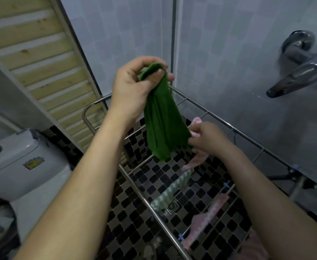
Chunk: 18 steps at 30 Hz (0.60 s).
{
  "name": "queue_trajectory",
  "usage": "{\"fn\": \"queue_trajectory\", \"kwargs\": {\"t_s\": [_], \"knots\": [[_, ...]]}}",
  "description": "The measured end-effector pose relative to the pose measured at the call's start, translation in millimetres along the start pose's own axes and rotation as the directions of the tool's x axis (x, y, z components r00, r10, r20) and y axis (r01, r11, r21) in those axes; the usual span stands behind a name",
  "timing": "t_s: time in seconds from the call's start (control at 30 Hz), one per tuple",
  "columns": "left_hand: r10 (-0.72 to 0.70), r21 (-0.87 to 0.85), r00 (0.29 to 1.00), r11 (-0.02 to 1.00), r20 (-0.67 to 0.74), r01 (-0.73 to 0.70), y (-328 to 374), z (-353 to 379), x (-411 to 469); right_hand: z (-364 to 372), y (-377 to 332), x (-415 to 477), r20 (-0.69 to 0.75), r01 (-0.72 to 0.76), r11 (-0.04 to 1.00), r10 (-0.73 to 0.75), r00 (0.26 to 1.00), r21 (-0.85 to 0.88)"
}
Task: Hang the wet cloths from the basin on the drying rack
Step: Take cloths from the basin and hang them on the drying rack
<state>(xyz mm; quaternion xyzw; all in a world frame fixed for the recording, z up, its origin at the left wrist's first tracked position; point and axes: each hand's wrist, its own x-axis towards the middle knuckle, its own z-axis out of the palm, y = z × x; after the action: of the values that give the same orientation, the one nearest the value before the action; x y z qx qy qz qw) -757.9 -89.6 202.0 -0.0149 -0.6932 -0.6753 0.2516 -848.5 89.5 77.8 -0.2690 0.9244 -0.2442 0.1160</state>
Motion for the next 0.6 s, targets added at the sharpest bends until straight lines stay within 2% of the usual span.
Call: {"fn": "queue_trajectory", "kwargs": {"t_s": [0.07, 0.13, 0.23, 0.3, 0.37, 0.5, 0.6], "knots": [[0.007, 0.001, 0.999, 1.0, -0.048, -0.007, -5, -2, -5, -9, 6, 0, -0.048, -0.046, 0.995, 0.042, 0.998, -0.09], [0.004, -0.003, 0.995, 1.0, -0.103, -0.004, -13, -8, -13, -24, 17, 1, -0.188, -0.112, 0.991, 0.096, 0.978, -0.078], [-0.036, -0.031, 0.988, 0.999, -0.15, 0.032, -29, -18, -28, -52, 29, 0, -0.438, -0.135, 0.991, 0.133, 0.889, 0.027], [-0.063, -0.008, 0.986, 0.998, -0.157, 0.062, -40, -23, -37, -66, 32, 0, -0.526, -0.135, 0.99, 0.137, 0.839, 0.042], [-0.143, 0.032, 0.978, 0.988, -0.153, 0.149, -54, -28, -45, -68, 34, 2, -0.499, -0.15, 0.989, 0.134, 0.856, 0.007], [-0.353, 0.168, 0.912, 0.906, -0.209, 0.389, -93, -41, -60, -47, 47, 5, -0.303, -0.187, 0.982, 0.183, 0.935, 0.017], [-0.323, 0.218, 0.904, 0.896, -0.281, 0.388, -99, -44, -60, -33, 53, 5, -0.225, -0.21, 0.977, 0.196, 0.954, -0.037]]}}
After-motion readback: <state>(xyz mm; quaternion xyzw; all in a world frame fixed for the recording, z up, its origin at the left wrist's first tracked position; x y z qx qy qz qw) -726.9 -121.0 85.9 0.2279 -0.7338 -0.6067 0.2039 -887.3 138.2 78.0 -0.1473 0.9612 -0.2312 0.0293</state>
